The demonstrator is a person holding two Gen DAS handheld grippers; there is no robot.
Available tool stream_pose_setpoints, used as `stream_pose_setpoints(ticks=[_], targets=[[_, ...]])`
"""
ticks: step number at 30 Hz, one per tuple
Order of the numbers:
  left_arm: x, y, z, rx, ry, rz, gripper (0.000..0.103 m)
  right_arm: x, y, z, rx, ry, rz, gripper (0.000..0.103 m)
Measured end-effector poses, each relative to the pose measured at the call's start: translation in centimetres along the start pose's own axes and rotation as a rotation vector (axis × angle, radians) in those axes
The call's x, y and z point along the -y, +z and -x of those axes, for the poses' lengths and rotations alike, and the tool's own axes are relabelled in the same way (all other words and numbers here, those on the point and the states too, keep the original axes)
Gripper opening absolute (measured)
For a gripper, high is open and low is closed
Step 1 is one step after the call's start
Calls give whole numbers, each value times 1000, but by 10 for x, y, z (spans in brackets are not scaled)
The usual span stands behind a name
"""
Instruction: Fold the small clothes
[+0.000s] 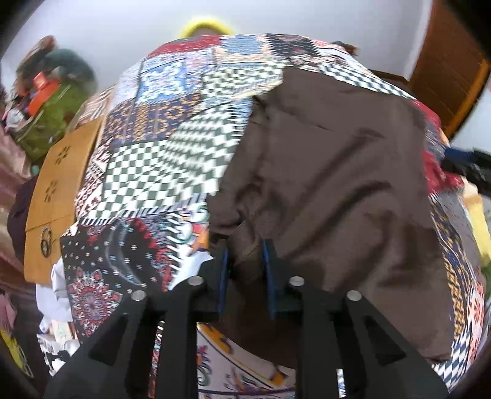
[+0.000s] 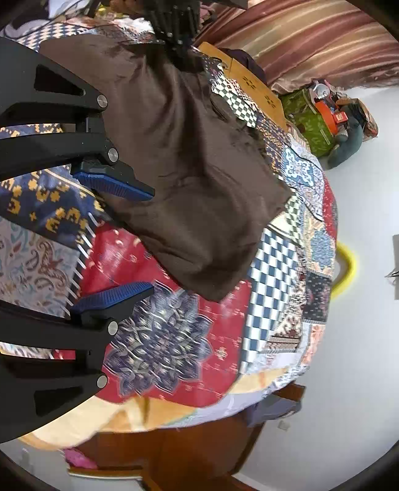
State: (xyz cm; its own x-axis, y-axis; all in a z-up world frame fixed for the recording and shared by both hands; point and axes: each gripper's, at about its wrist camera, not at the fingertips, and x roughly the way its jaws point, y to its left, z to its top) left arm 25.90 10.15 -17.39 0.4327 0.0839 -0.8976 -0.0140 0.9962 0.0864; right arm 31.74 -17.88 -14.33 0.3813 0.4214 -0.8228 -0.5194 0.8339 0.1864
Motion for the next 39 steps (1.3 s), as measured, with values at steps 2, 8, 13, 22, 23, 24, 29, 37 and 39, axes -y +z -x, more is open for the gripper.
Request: stream_pose_setpoints(ticks=[2,8,13,22,23,24,29,37,39], targets=[[-8,4,-4,-5,-1,12,27,0,2,-6,-5,3,-13,51],[-17,29,-4,44,10,11,54,8,18,-21,13,2,-60,51],[-15,63,-16,75,-6,-3,63,17,32,-31,57,7,-105,47],[-10,102,-72,21,-50,-19,63,19,70,-59,57,-6,-34,5],[-12,102,-77,9,-63,-8,63,19,79,-63,62,-6,-23,4],[-14,102,-80,1,-77,2,63,19,84,-65,66,-10,-16,4],[-7,93,-82,-9,-136,-12,30,21,120,-76,104,-31,6,4],[1,83,-69,24,-38,-59,22,7,109,-66,63,-45,53,27],[-10,83,-63,15,-55,-6,22,4,98,-56,63,-30,61,47]])
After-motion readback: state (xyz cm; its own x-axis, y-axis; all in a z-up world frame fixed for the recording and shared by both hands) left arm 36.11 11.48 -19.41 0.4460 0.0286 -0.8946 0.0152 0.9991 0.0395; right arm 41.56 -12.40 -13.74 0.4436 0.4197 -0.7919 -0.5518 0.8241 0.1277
